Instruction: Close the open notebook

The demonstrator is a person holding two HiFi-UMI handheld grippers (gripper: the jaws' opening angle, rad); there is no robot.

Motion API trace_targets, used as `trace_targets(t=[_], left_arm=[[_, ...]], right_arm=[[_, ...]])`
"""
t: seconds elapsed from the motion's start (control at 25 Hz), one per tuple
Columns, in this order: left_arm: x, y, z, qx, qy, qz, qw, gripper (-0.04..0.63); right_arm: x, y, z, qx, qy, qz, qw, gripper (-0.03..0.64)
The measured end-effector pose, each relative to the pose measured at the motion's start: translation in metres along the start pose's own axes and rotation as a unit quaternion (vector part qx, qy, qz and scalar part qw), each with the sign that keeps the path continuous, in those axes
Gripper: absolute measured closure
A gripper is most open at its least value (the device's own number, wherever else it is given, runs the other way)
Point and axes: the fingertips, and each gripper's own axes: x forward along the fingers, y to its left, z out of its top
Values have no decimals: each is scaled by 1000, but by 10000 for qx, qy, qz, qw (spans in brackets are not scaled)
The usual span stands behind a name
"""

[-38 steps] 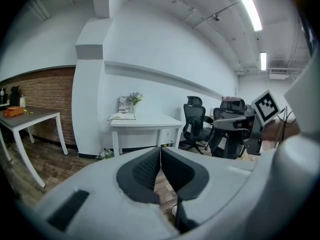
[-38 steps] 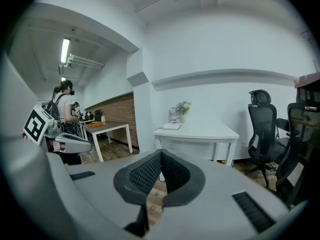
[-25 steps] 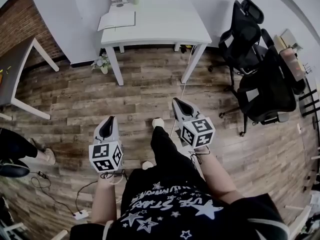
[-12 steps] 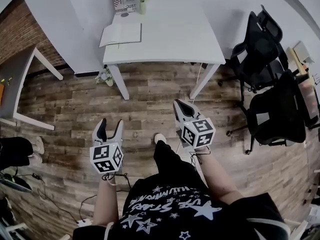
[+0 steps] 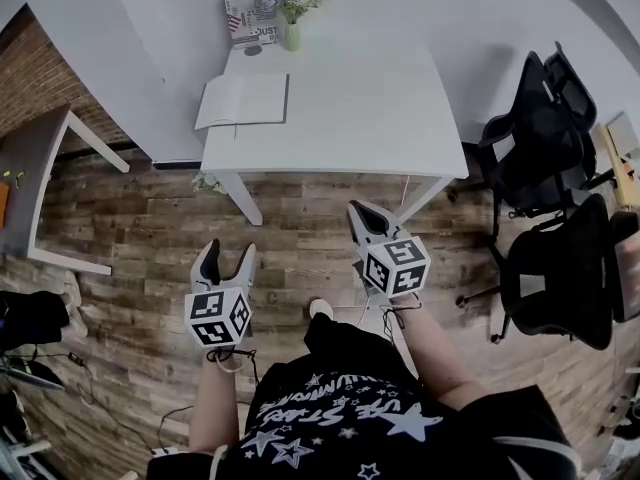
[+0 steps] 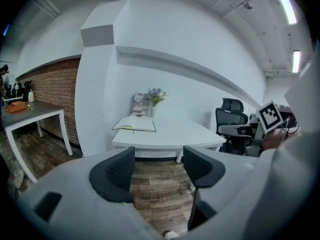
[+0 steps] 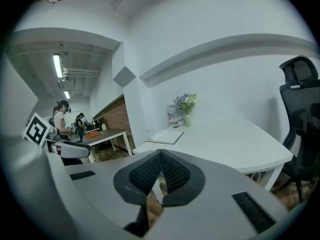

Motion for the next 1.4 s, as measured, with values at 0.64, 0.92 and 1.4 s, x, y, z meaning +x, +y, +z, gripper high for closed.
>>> trace_targets(t=[0.64,0.92,1.4], left_arm=[[81,18,33,25,256,412,9988,291],[106,60,35,-95,332,491,9982,291],[216,142,91,-90,276,-82,9995,291]], right_arm=[[100,-57,27,290,4,370,9989,615],[140,-44,28,209,127,415,9988,614],[234,-59,69,105,109,-278,9995,614]])
